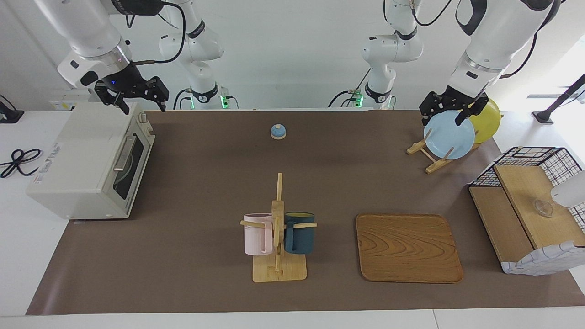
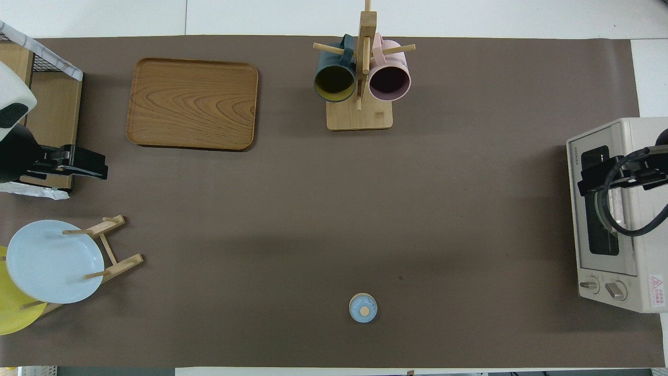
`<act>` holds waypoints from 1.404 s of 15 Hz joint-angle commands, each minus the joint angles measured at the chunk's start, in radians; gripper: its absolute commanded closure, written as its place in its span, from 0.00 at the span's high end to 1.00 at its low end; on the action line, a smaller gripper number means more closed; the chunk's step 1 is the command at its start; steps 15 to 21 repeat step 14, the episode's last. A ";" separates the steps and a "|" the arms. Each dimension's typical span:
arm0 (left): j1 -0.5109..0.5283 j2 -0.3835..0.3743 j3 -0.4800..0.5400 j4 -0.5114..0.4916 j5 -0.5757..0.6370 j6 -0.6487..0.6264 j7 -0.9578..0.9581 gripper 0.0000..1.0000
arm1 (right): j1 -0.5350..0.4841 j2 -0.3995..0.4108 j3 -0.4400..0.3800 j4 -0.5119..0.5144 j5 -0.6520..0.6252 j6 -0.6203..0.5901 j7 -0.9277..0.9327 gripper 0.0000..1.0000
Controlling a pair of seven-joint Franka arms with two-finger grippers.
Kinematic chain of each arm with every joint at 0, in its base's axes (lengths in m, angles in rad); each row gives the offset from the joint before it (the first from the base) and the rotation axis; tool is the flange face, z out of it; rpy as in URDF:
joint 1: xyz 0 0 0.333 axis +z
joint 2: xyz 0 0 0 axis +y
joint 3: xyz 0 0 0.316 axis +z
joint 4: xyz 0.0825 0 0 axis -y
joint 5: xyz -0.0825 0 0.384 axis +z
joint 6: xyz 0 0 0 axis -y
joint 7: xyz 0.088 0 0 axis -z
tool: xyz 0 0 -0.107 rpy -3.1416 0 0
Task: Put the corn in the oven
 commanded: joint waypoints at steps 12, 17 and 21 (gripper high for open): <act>0.015 -0.013 -0.011 -0.008 0.013 -0.011 -0.003 1.00 | -0.097 -0.022 0.074 -0.039 -0.002 0.044 0.043 1.00; 0.015 -0.013 -0.011 -0.008 0.013 -0.011 -0.002 1.00 | -0.097 -0.022 0.077 -0.035 -0.004 0.038 0.043 1.00; 0.015 -0.013 -0.011 -0.008 0.013 -0.011 -0.002 1.00 | -0.097 -0.022 0.077 -0.035 -0.004 0.038 0.043 1.00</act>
